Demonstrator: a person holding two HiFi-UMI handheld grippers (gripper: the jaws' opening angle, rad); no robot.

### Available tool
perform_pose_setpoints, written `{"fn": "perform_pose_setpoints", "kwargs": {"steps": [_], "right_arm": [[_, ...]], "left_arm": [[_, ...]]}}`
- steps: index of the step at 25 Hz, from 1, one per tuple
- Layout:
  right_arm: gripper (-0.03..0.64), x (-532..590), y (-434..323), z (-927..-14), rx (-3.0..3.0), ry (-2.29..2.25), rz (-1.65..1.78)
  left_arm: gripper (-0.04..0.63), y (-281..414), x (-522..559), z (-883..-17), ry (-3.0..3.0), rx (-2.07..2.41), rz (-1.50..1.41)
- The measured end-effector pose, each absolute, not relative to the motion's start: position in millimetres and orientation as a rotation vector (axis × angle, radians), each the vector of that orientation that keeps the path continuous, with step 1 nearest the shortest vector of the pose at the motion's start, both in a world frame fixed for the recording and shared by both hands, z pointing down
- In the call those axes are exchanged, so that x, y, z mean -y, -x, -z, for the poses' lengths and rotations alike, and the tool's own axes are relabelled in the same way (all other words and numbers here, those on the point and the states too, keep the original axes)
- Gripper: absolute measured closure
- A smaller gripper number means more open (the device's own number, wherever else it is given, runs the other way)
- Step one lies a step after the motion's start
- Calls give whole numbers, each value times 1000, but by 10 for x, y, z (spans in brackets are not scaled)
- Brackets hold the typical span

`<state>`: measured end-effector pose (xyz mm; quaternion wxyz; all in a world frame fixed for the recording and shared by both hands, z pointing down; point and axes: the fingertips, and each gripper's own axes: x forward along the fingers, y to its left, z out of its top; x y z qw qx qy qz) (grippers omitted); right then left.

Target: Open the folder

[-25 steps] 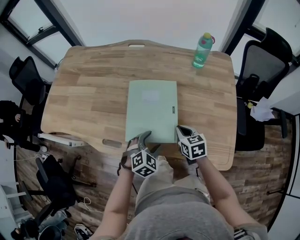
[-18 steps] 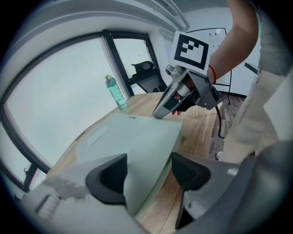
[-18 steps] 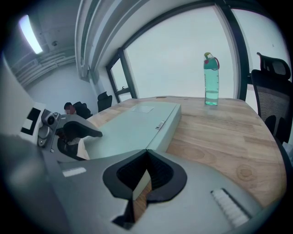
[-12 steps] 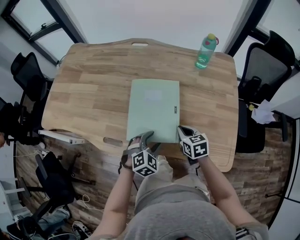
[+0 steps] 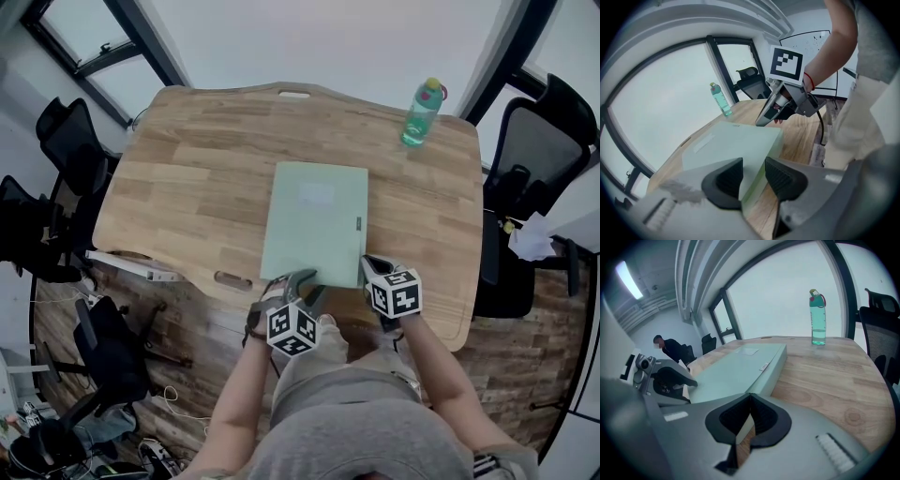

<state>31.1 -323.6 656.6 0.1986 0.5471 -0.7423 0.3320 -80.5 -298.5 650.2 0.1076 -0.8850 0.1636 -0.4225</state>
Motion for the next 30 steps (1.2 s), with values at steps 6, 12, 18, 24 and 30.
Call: {"fn": "perform_pose_setpoints", "kwargs": {"steps": [6, 12, 18, 24, 30], "right_arm": [[612, 3238, -306, -6550, 2085, -1516, -926], [612, 3239, -311, -6552, 2091, -1507, -916], [612, 3235, -306, -6553, 2092, -1503, -907], [612, 3245, -305, -6550, 2095, -1503, -904], [612, 3246, -308, -6549, 2092, -1504, -902]], "left_arm": [[468, 819, 2966, -6408, 2600, -516, 1229], [494, 891, 3011, -6210, 2667, -628, 1155], [523, 1073, 3025, -5985, 2697, -782, 1036], [549, 1385, 3114, -5742, 2722, -1000, 887], [565, 1658, 3205, -5622, 2721, -1198, 797]]}}
